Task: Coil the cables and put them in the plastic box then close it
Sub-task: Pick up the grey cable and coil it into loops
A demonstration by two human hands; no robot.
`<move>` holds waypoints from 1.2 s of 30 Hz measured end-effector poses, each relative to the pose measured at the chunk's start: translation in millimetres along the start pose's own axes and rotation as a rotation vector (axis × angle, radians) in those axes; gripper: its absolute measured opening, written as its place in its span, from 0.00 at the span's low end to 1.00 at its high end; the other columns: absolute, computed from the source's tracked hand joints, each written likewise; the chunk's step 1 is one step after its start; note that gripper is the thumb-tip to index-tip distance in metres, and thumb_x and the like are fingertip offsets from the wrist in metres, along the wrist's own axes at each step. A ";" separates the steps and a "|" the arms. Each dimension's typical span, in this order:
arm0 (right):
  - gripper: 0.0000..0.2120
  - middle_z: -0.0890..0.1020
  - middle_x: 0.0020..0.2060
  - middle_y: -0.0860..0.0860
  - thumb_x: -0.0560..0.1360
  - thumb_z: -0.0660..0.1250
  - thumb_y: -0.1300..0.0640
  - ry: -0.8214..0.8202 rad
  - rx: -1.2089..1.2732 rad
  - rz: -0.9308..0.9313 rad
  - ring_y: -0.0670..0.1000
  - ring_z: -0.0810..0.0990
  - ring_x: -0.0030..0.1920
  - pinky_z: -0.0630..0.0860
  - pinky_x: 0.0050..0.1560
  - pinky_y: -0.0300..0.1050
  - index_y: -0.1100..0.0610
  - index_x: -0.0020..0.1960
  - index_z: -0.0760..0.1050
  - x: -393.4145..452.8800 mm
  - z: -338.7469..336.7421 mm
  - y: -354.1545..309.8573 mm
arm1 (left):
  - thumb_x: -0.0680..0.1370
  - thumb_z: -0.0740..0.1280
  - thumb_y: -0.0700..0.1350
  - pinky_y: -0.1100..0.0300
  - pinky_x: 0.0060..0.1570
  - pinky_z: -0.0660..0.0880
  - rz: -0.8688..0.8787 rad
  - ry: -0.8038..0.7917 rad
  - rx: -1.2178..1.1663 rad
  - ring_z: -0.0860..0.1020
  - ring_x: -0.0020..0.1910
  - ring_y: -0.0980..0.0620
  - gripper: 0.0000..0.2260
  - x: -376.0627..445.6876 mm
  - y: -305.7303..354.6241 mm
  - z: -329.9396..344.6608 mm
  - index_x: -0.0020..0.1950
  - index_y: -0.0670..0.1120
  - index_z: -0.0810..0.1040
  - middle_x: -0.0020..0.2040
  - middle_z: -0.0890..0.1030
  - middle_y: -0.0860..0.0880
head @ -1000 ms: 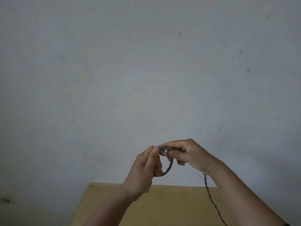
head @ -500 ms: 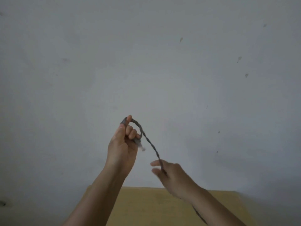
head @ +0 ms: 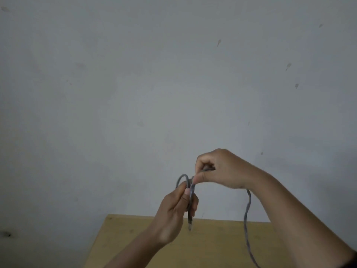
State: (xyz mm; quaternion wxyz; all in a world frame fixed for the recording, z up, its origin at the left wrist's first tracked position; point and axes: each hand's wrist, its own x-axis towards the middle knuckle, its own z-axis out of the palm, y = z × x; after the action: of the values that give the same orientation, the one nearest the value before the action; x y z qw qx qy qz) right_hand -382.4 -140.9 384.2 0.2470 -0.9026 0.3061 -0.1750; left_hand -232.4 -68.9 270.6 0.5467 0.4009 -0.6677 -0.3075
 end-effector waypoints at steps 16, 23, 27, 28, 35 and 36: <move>0.13 0.71 0.24 0.45 0.80 0.55 0.54 0.303 0.195 0.071 0.43 0.65 0.22 0.63 0.25 0.37 0.49 0.41 0.75 7.9 94.7 33.2 | 0.83 0.49 0.47 0.61 0.43 0.66 0.027 0.432 -0.767 0.68 0.32 0.56 0.15 56.8 32.6 -36.8 0.63 0.44 0.70 0.33 0.68 0.52; 0.09 0.73 0.29 0.44 0.77 0.62 0.49 -0.052 -0.235 -0.019 0.45 0.71 0.30 0.66 0.32 0.42 0.52 0.43 0.76 -6.0 59.7 2.0 | 0.82 0.51 0.46 0.65 0.32 0.69 -0.075 0.349 0.353 0.71 0.29 0.58 0.12 39.6 -19.1 -48.2 0.47 0.46 0.72 0.33 0.75 0.47; 0.06 0.79 0.29 0.40 0.72 0.69 0.48 -0.027 -0.099 0.006 0.39 0.73 0.30 0.69 0.32 0.33 0.47 0.37 0.78 1.5 13.4 3.4 | 0.80 0.51 0.54 0.65 0.30 0.65 -0.073 -0.018 0.144 0.67 0.28 0.57 0.14 2.7 -27.6 -16.6 0.49 0.58 0.76 0.30 0.68 0.53; 0.06 0.80 0.30 0.39 0.71 0.70 0.48 -0.038 -0.048 0.017 0.38 0.75 0.31 0.70 0.34 0.32 0.47 0.37 0.79 3.1 5.9 6.3 | 0.80 0.50 0.56 0.63 0.30 0.64 -0.075 -0.050 0.076 0.65 0.29 0.55 0.16 -4.4 -24.6 -8.9 0.49 0.60 0.77 0.30 0.67 0.52; 0.05 0.78 0.29 0.42 0.71 0.69 0.49 0.084 0.461 -0.042 0.41 0.72 0.30 0.67 0.30 0.31 0.49 0.39 0.82 13.5 13.0 32.8 | 0.80 0.48 0.59 0.59 0.29 0.58 -0.018 -0.065 -0.265 0.59 0.27 0.54 0.25 -1.4 3.5 1.3 0.53 0.48 0.80 0.28 0.62 0.57; 0.08 0.77 0.30 0.47 0.71 0.68 0.48 0.121 0.532 -0.028 0.45 0.69 0.30 0.64 0.30 0.34 0.50 0.41 0.83 15.2 19.9 37.2 | 0.80 0.48 0.58 0.60 0.29 0.58 -0.022 -0.060 -0.356 0.58 0.27 0.55 0.26 3.4 6.0 -0.3 0.52 0.42 0.80 0.27 0.61 0.57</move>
State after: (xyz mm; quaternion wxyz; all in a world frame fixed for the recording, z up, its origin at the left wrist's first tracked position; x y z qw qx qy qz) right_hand -379.0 -169.5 349.9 0.4543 -0.7979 0.2510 -0.3065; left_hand -233.6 -68.9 277.4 0.5855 0.2955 -0.6144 -0.4386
